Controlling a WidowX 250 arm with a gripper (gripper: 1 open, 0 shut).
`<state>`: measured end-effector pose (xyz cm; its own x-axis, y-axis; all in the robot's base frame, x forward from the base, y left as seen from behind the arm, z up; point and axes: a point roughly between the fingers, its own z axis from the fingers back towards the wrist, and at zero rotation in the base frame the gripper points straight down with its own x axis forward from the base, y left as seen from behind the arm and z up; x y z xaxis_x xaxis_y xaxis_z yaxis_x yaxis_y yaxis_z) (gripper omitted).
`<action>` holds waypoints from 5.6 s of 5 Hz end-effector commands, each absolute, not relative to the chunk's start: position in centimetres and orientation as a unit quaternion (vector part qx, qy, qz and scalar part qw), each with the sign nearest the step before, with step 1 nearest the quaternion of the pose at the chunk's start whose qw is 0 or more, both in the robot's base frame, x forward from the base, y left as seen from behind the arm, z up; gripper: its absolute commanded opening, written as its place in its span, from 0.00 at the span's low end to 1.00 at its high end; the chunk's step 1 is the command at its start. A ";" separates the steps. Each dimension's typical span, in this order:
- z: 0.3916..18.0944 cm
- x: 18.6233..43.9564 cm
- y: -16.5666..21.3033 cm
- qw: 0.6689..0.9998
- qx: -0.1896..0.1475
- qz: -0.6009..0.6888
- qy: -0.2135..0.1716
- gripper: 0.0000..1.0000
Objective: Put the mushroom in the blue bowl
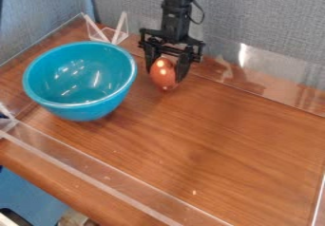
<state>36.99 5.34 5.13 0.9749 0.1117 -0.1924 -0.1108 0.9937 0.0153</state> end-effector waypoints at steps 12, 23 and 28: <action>20.0 34.1 3.1 0.999 -0.035 -0.009 -0.036 0.00; 21.4 32.3 -2.3 0.990 -0.044 -0.124 -0.043 0.00; 16.3 25.8 9.8 0.999 -0.014 -0.029 0.024 0.00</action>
